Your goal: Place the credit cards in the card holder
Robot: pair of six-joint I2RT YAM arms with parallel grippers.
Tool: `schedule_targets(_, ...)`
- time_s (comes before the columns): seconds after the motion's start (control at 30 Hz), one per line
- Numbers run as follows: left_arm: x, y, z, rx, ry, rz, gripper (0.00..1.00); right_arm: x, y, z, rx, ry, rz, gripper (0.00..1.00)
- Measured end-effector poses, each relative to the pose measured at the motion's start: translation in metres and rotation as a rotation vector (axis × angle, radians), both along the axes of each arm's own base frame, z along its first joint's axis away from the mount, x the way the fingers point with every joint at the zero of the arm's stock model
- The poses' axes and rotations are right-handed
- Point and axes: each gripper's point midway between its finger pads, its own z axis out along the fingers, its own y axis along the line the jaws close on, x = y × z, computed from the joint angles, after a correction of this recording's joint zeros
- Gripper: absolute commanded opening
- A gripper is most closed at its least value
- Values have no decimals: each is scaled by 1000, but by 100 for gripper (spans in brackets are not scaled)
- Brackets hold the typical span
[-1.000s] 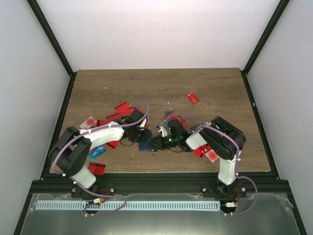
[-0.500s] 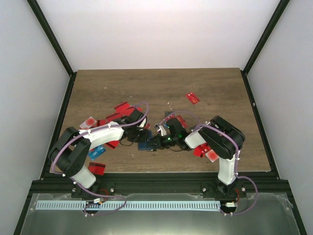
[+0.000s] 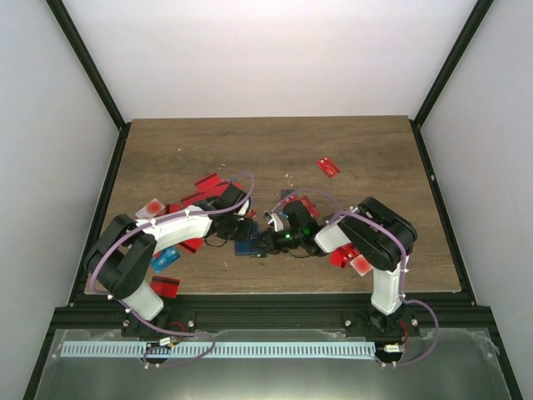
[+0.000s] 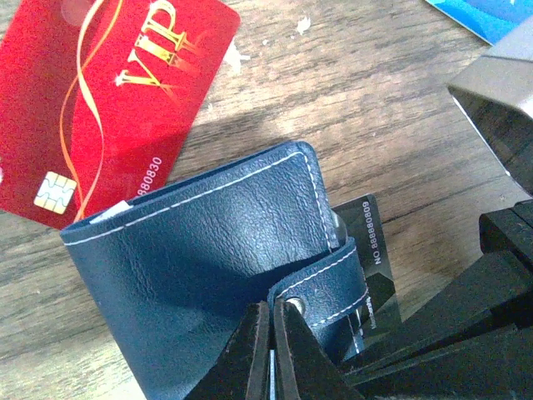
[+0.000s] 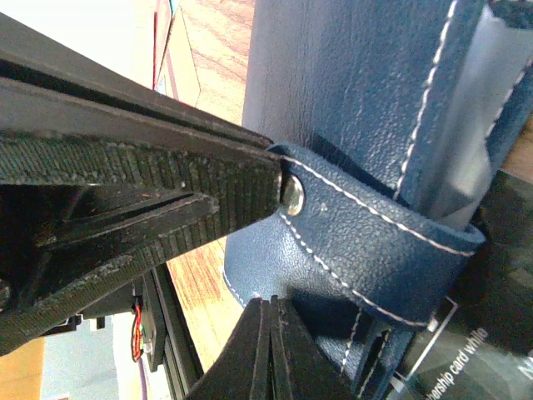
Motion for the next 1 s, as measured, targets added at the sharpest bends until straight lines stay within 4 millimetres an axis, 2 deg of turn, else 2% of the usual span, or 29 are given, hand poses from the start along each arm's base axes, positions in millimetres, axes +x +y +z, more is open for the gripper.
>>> schedule_targets(1.0, 2, -3, -8, -57, -13, 18, 4, 2, 0, 2, -38, 17, -1, 1)
